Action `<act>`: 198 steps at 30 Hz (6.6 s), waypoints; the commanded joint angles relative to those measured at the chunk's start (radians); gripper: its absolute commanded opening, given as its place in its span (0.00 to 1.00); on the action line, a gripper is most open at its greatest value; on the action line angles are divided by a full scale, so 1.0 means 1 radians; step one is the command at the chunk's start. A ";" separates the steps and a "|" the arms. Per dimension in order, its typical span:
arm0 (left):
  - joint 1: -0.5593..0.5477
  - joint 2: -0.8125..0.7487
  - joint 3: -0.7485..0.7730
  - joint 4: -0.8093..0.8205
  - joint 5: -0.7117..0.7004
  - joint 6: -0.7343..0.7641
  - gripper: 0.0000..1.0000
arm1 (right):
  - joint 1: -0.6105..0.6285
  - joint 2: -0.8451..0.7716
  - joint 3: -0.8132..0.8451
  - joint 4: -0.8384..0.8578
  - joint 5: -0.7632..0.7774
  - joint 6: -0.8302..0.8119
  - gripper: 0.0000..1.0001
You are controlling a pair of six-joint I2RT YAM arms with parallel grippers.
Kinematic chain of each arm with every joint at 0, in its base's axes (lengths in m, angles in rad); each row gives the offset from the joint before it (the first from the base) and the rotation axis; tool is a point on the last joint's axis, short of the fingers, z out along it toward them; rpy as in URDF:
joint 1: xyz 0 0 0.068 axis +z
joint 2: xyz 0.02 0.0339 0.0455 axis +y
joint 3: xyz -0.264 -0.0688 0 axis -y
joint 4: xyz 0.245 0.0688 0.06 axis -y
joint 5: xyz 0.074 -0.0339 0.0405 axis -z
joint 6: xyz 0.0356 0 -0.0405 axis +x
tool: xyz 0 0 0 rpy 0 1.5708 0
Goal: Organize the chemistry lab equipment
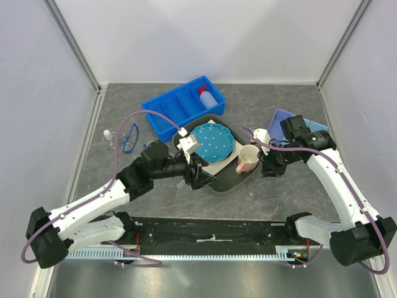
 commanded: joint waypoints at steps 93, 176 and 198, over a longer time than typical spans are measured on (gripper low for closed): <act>-0.243 0.043 -0.147 0.335 -0.073 -0.350 0.02 | 0.078 0.162 0.409 -0.067 -0.527 -0.082 0.83; 0.071 -0.384 0.141 -0.412 -0.719 -0.008 0.85 | 0.291 0.580 0.510 0.743 0.002 0.488 0.12; 0.073 -0.534 -0.097 -0.363 -0.897 0.213 0.91 | 0.291 1.109 1.062 0.762 0.141 0.530 0.13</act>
